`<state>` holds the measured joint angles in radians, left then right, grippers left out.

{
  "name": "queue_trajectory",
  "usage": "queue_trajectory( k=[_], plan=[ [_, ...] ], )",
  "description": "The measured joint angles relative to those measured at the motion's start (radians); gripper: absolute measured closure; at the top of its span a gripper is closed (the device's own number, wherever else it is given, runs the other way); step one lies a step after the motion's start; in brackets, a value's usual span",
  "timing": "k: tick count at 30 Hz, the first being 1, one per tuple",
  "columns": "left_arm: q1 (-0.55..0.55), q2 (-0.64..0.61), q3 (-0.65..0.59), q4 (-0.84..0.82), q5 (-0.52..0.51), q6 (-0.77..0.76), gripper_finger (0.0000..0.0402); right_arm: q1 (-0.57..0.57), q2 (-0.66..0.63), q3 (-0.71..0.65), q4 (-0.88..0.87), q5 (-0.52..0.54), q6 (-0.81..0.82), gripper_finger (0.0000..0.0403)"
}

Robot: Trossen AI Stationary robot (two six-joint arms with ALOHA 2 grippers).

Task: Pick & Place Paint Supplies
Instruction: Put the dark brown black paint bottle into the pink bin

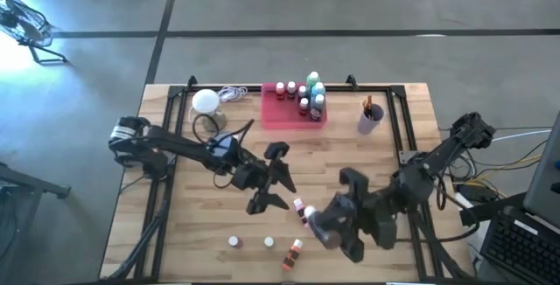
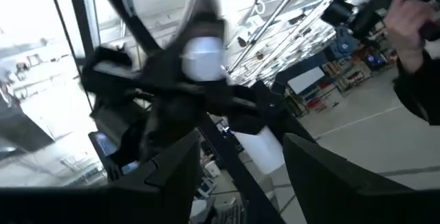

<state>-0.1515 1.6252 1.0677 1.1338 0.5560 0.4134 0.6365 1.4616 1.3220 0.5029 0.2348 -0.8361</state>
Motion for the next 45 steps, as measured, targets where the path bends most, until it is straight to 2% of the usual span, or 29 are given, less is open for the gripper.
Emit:
queue_trajectory(
  k=[3,6,9,12,17,21,25,32,39,42,45],
  plan=[
    [0.001,0.022,0.044,0.002,0.0,-0.115,0.0188,0.001,0.0,0.0,-0.079,-0.062,0.039,0.0294],
    [-0.001,0.043,0.093,-0.025,0.006,-0.356,0.0188,0.001,-0.001,0.015,-0.183,-0.065,0.055,0.0294],
    [-0.001,0.063,0.118,-0.083,0.107,-0.568,0.0188,0.0,0.005,0.03,-0.258,-0.061,0.059,0.0295],
    [-0.008,0.083,0.117,-0.077,0.18,-0.639,0.0188,0.008,0.007,0.03,-0.29,-0.061,0.052,0.0295],
    [-0.031,0.097,0.11,-0.017,0.181,-0.607,0.0188,0.019,0.009,0.03,-0.297,-0.103,0.015,0.0295],
    [-0.041,0.105,0.113,0.026,0.139,-0.518,0.0188,0.019,0.016,0.03,-0.283,-0.163,-0.023,0.0295],
    [-0.047,0.106,0.134,0.017,0.097,-0.465,0.0188,0.02,0.016,0.03,-0.268,-0.168,-0.072,0.0296],
    [-0.059,0.109,0.178,-0.059,0.091,-0.473,0.0188,0.016,0.016,0.03,-0.262,-0.188,-0.113,0.0296],
    [-0.109,0.183,0.244,-0.061,0.168,-0.466,0.0188,0.017,0.016,0.03,-0.263,-0.184,-0.114,0.0296],
    [-0.109,0.218,0.285,-0.061,0.171,-0.455,0.0188,0.017,0.016,0.03,-0.264,-0.184,-0.096,0.0296],
    [-0.096,0.232,0.313,-0.059,0.223,-0.46,0.0188,0.021,0.016,0.03,-0.268,-0.189,-0.055,0.0296]
  ],
)
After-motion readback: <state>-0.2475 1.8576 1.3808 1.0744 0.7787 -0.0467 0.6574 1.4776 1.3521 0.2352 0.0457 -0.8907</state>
